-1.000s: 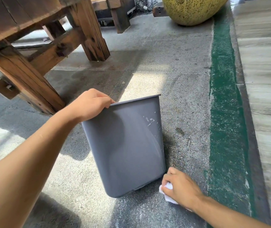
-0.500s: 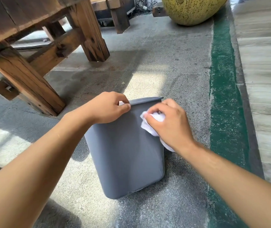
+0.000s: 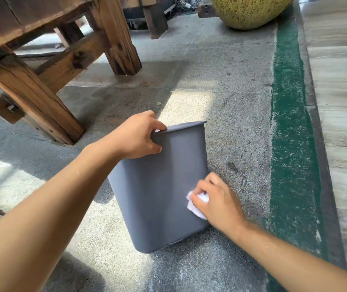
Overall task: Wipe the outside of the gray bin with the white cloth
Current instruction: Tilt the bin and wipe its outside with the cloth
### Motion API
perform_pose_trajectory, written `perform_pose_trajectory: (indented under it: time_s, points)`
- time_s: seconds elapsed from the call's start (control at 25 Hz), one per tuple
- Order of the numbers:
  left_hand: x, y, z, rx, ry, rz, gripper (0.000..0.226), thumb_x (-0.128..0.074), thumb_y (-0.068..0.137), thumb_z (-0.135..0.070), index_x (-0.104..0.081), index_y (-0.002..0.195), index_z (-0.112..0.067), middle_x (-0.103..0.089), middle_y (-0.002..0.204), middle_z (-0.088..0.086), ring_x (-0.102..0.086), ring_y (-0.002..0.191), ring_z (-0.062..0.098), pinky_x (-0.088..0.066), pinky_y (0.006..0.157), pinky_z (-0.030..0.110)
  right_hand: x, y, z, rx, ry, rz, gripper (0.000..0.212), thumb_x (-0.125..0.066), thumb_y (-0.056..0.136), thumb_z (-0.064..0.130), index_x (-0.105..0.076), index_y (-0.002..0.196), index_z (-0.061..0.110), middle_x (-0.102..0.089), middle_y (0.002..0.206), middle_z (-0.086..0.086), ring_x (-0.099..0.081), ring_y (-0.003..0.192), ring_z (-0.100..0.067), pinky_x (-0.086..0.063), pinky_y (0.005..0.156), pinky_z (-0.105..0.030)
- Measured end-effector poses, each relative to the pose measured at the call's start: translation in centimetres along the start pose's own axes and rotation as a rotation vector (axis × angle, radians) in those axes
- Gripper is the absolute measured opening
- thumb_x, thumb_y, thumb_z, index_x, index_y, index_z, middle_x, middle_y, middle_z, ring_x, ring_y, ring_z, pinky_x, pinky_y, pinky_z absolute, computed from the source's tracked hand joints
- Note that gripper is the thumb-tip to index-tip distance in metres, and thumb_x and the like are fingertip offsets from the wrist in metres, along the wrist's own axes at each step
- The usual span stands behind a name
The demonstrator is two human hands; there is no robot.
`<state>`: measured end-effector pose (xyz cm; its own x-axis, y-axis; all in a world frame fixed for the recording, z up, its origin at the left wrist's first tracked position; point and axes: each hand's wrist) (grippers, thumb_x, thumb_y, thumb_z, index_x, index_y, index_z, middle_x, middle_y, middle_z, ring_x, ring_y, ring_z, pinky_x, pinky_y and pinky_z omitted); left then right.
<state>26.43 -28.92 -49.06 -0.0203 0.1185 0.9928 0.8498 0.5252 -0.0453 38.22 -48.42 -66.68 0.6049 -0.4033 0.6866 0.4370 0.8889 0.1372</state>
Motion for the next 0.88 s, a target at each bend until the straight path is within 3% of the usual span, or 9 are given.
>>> perform_pose_trajectory:
  time_s: [0.16, 0.24, 0.36, 0.48, 0.56, 0.64, 0.8, 0.88]
  points:
    - [-0.3, -0.2, -0.1, 0.045, -0.044, 0.028, 0.053, -0.081, 0.07, -0.019, -0.067, 0.121, -0.015, -0.055, 0.1, 0.004, -0.058, 0.094, 0.028, -0.048, 0.082, 0.036, -2.1, -7.0, -5.0, -0.195, -0.134, 0.345, 0.016, -0.069, 0.09, 0.038, -0.067, 0.081, 0.024, -0.051, 0.092, 0.016, -0.056, 0.081, -0.002, -0.054, 0.078, -0.027]
    - [-0.7, -0.3, -0.5, 0.029, -0.05, 0.1, 0.063, -0.073, 0.07, -0.027, -0.061, 0.131, -0.019, -0.057, 0.108, 0.005, -0.054, 0.097, 0.023, -0.046, 0.085, 0.032, -1.9, -8.3, -6.6, -0.287, -0.143, 0.381, 0.015, -0.07, 0.09, 0.035, -0.068, 0.077, 0.026, -0.054, 0.092, 0.018, -0.056, 0.082, 0.0, -0.055, 0.081, -0.028]
    - [-1.6, -0.3, -1.5, 0.025, -0.076, 0.18, 0.059, -0.061, 0.079, -0.044, -0.058, 0.134, -0.022, -0.059, 0.111, 0.005, -0.055, 0.104, 0.023, -0.044, 0.089, 0.033, -0.2, -6.1, -7.2, -0.399, -0.081, 0.233, 0.02, -0.073, 0.087, 0.034, -0.066, 0.069, 0.034, -0.058, 0.089, 0.015, -0.06, 0.077, -0.005, -0.055, 0.071, -0.025]
    - [-2.2, 0.1, -3.3, -0.003, -0.092, 0.171, 0.043, -0.052, 0.095, -0.057, -0.059, 0.097, -0.015, -0.06, 0.093, 0.006, -0.057, 0.089, 0.027, -0.044, 0.074, 0.032, 2.3, -2.7, -5.5, -0.409, 0.102, 0.002, 0.016, -0.078, 0.083, 0.034, -0.07, 0.069, 0.034, -0.062, 0.089, 0.011, -0.063, 0.079, -0.011, -0.05, 0.065, -0.024]
    - [-2.3, 0.4, -4.5, 0.015, -0.132, 0.166, 0.043, -0.043, 0.103, -0.052, -0.049, 0.079, -0.018, -0.054, 0.077, 0.001, -0.051, 0.076, 0.024, -0.036, 0.061, 0.024, 4.1, -0.8, -3.4, -0.354, 0.196, -0.112, 0.012, -0.08, 0.082, 0.037, -0.072, 0.073, 0.033, -0.063, 0.091, 0.011, -0.061, 0.081, -0.005, -0.048, 0.065, -0.022]
    - [-2.4, 0.7, -5.2, 0.046, -0.144, 0.172, 0.044, -0.038, 0.107, -0.044, -0.042, 0.071, -0.02, -0.048, 0.07, -0.004, -0.046, 0.072, 0.022, -0.031, 0.061, 0.033, 5.6, 0.9, -0.8, -0.273, 0.301, -0.19, 0.012, -0.082, 0.079, 0.04, -0.074, 0.075, 0.031, -0.064, 0.091, 0.01, -0.062, 0.081, -0.004, -0.048, 0.067, -0.021]
    - [-2.3, 1.0, -5.1, 0.125, -0.265, 0.155, 0.045, -0.05, 0.104, -0.037, -0.045, 0.065, -0.016, -0.048, 0.064, -0.003, -0.044, 0.063, 0.015, -0.032, 0.058, 0.032, 6.0, 3.2, 4.4, -0.057, 0.402, -0.243, 0.012, -0.085, 0.076, 0.036, -0.077, 0.076, 0.026, -0.063, 0.084, 0.008, -0.062, 0.079, -0.004, -0.043, 0.07, -0.012]
    - [-2.4, 0.9, -4.8, 0.149, -0.362, 0.159, 0.043, -0.055, 0.101, -0.033, -0.046, 0.063, -0.014, -0.046, 0.062, -0.002, -0.04, 0.062, 0.018, -0.031, 0.057, 0.033, 4.9, 3.9, 6.0, 0.028, 0.397, -0.282, 0.016, -0.086, 0.075, 0.035, -0.076, 0.075, 0.023, -0.061, 0.083, 0.004, -0.061, 0.076, -0.007, -0.045, 0.07, -0.017]
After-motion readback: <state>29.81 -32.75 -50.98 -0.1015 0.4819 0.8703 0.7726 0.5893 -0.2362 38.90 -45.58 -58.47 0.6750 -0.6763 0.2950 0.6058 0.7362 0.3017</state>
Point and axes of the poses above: each hand's wrist, its own y-axis towards the middle knuckle, its own x-axis out of the back of the hand, z = x × y
